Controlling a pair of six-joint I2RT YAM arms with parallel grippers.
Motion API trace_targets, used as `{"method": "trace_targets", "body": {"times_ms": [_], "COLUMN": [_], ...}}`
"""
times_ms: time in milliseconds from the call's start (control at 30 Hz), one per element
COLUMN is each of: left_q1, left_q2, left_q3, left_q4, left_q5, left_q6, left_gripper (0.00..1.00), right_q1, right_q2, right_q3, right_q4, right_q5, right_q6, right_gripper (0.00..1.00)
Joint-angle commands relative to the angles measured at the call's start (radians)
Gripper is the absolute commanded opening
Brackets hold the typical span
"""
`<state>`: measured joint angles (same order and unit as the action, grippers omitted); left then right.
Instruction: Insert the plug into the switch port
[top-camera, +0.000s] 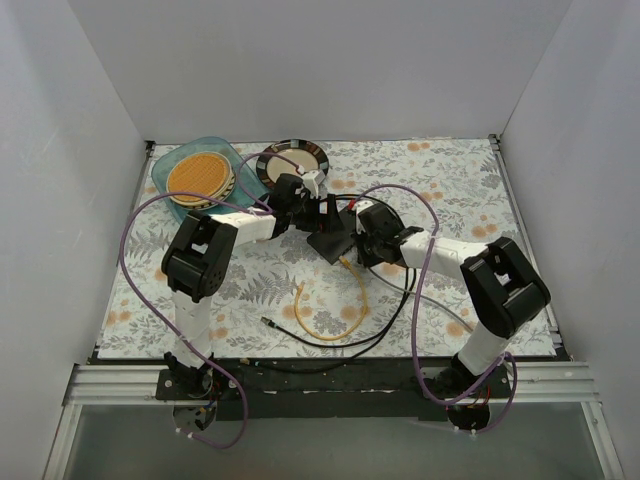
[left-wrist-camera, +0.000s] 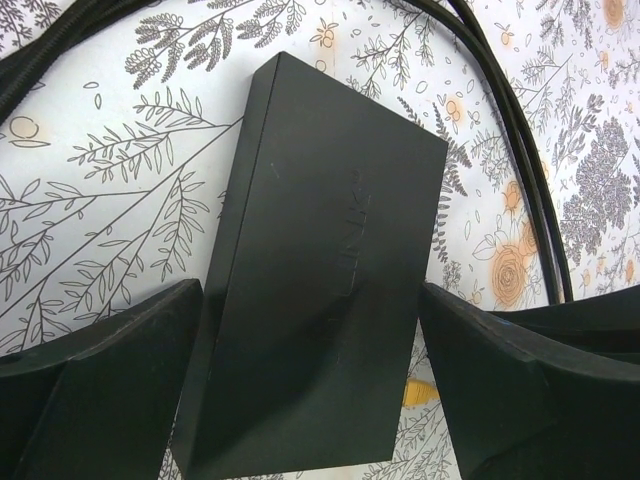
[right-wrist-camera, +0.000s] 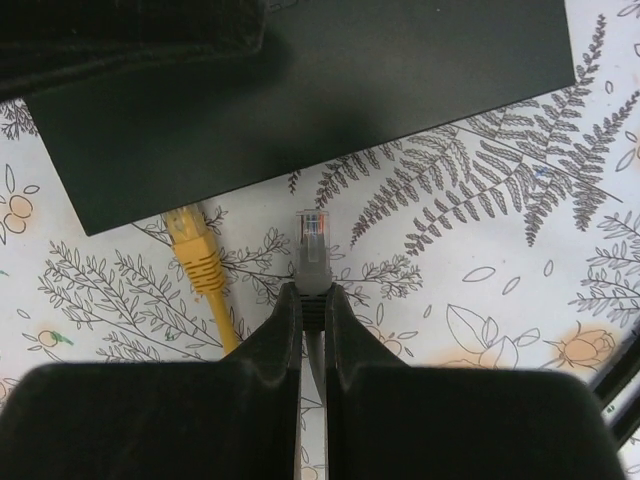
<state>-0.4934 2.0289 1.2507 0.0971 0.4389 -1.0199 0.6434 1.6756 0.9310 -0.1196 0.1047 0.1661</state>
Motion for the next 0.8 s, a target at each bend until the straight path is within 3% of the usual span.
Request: {"method": "trace_targets", "body": {"times_ms": [0, 767], "left_q1": [0.001, 0.003], "left_q2": [0.004, 0.037], "left_q3": [0.001, 0.012], "left_q4": [0.004, -0.014], "left_q5": [0.034, 0.058], "left_q6": [-0.005, 0.007], "left_gripper": [0.89, 0.87], "right_q1": [0.01, 0.018], "right_q2": [0.03, 0.082], "right_q3": [0.051, 0.081], "right_q4": [0.038, 0.089], "right_q5": [0.009, 0.021], "right_q6": [0.018, 0.027], "right_gripper": [0.01, 0.01]}}
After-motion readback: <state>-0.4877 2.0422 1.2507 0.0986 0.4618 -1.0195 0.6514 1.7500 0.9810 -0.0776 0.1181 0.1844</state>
